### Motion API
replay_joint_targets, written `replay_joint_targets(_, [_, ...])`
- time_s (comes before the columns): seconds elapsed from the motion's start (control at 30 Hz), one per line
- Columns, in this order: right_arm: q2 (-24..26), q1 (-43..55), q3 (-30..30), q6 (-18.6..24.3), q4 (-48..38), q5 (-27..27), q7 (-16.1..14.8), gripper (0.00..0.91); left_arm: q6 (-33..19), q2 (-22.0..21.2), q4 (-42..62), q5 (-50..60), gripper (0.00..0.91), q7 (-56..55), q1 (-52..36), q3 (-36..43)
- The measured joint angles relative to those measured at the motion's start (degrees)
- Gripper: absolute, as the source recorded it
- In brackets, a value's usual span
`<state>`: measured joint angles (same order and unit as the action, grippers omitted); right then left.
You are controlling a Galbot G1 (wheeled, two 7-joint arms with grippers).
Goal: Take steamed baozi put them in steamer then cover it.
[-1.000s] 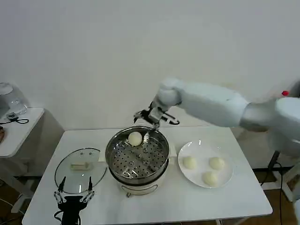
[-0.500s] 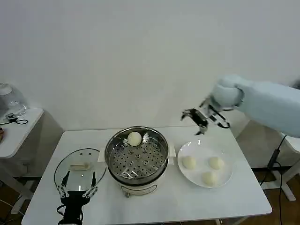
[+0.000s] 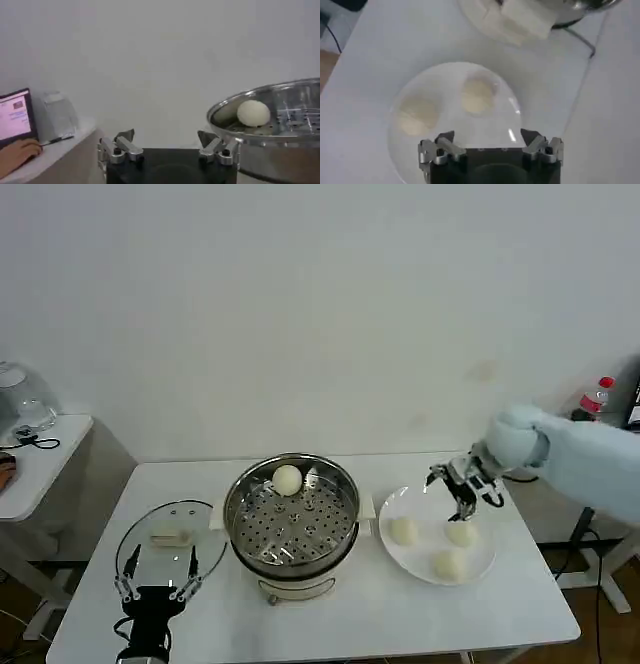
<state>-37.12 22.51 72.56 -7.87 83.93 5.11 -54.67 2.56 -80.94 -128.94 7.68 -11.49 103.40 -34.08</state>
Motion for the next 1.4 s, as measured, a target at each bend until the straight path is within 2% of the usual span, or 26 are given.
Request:
replay_joint_targets(0.4, [-6.4, -8.9, -5.0, -3.5, -7.3, -0.2, -0.2, 0.907, 0.0, -0.2, 0.4, 0.0, 0.907, 0.0, 0.0, -0.6])
replay_joint_targets(0.87, [-12.0, -14.2, -8.4, -4.6, -13.4, -2.4, 0.0, 0.907, 0.0, -0.3, 1.0, -0.1, 0.907, 0.0, 0.0, -0.6])
replay_joint_targets(1.03, [-13.2, -14.9, -9.0, -4.9, -14.8, -3.5, 0.0, 0.806, 0.0, -0.3, 1.1, -0.1, 0.907, 0.0, 0.0, -0.7])
replay_joint_targets(1.07, [-13.3, -15.0, -9.1, -5.0, -15.0, -3.6, 0.0, 0.736, 0.0, -0.4, 1.1, -0.1, 0.907, 0.0, 0.0, -0.7])
replay_joint_targets(1.4, [-14.0, -15.8, -10.4, -4.9, -16.4, -4.3, -0.4, 0.645, 0.0, -0.5, 0.9, -0.1, 0.907, -0.1, 0.0, -0.6])
